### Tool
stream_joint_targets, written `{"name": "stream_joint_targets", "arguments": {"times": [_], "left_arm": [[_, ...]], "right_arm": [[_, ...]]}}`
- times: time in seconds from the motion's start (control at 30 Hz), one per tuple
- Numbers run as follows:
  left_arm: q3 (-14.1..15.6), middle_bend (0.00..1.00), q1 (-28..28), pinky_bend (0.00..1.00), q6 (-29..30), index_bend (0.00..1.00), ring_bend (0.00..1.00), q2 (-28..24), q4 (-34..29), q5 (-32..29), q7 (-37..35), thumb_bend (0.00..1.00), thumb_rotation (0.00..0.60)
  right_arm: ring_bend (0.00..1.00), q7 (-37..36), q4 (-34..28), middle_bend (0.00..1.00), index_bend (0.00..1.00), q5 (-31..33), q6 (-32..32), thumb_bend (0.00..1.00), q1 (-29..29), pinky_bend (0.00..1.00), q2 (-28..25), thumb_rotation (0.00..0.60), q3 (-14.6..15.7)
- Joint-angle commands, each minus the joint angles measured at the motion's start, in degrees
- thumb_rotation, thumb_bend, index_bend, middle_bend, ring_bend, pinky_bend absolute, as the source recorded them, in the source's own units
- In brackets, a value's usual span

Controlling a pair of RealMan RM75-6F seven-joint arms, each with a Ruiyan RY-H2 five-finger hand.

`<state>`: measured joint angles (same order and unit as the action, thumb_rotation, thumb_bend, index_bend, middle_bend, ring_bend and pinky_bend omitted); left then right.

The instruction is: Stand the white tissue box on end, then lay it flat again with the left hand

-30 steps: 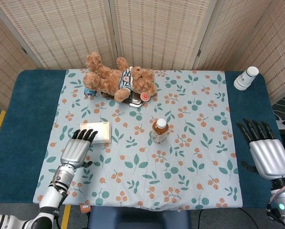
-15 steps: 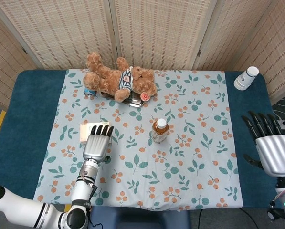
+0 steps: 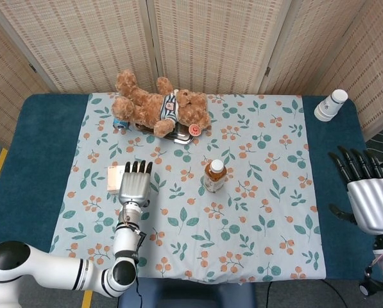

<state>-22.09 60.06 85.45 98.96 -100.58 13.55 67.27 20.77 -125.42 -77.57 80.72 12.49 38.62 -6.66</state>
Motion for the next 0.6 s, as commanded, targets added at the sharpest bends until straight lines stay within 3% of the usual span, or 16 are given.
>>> {"name": "stream_joint_targets", "arguments": {"times": [0.03,0.6], "left_arm": [[-0.8,0.01,1.2,0.04,-1.0,0.0,0.0,1.6,3.1,-1.9,0.7,0.19,0.6],[-1.2,0.02,3.4,0.04,-8.7,0.0,0.0,4.7,15.9,-4.1,1.9,0.18,0.6]], "right_arm": [[0.0,-0.1,0.3,0.0,0.07,0.7,-0.6,0.12,0.3,0.0,0.1,0.6,-0.2],[0.0,-0.9,0.6,0.0,0.07,4.2,-3.3,0.12,1.2,0.0,-0.2,0.6,-0.9]]}}
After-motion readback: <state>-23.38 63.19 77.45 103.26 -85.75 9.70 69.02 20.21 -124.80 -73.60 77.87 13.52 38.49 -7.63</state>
